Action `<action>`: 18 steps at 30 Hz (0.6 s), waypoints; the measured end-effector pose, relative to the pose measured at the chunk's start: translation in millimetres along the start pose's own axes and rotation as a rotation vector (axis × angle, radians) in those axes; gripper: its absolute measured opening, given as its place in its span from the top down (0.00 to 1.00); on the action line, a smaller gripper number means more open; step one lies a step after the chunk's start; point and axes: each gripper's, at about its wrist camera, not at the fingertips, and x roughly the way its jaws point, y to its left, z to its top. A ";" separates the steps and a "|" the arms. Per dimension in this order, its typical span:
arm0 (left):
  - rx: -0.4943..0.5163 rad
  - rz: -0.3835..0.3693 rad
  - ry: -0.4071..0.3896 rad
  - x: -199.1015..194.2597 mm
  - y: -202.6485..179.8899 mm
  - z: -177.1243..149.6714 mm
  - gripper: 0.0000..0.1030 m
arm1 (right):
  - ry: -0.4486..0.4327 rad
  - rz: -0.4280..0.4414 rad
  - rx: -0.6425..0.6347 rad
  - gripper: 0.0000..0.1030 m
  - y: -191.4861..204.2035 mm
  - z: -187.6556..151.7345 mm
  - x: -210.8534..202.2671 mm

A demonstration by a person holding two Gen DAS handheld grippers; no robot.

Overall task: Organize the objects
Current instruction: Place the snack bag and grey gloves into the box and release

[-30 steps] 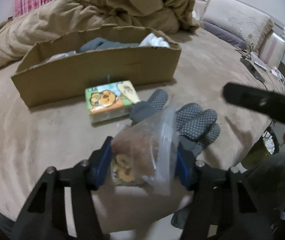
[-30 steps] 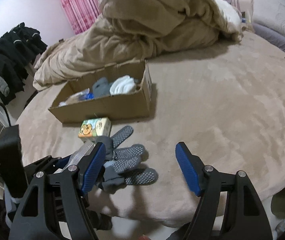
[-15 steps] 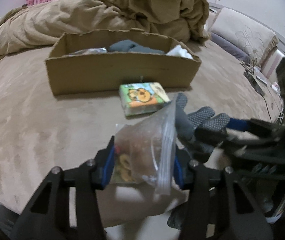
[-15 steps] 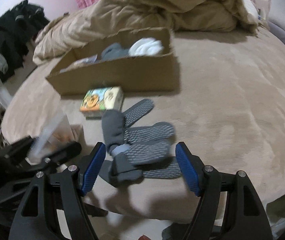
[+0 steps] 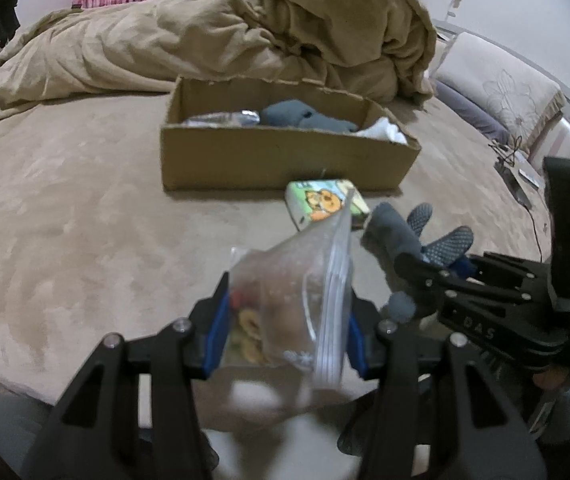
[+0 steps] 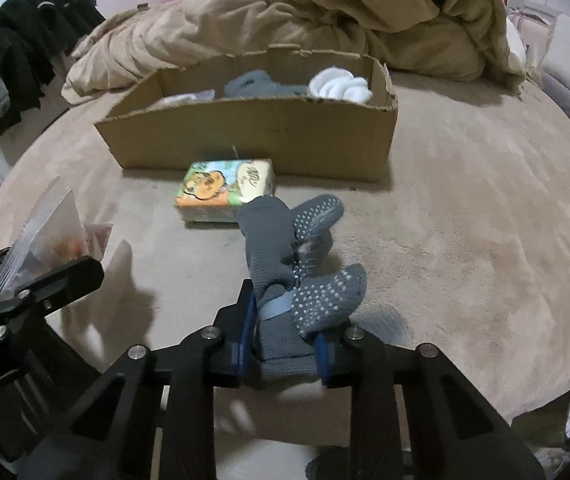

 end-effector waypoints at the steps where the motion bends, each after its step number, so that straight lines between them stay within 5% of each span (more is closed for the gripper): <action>1: 0.001 0.001 -0.003 -2.3 -0.3 1.5 0.52 | -0.006 0.005 0.003 0.75 -0.2 0.0 -4.3; 18: 0.012 -0.013 -0.071 -64.5 -13.5 40.8 0.52 | -0.156 0.093 0.048 0.74 11.3 38.5 -89.2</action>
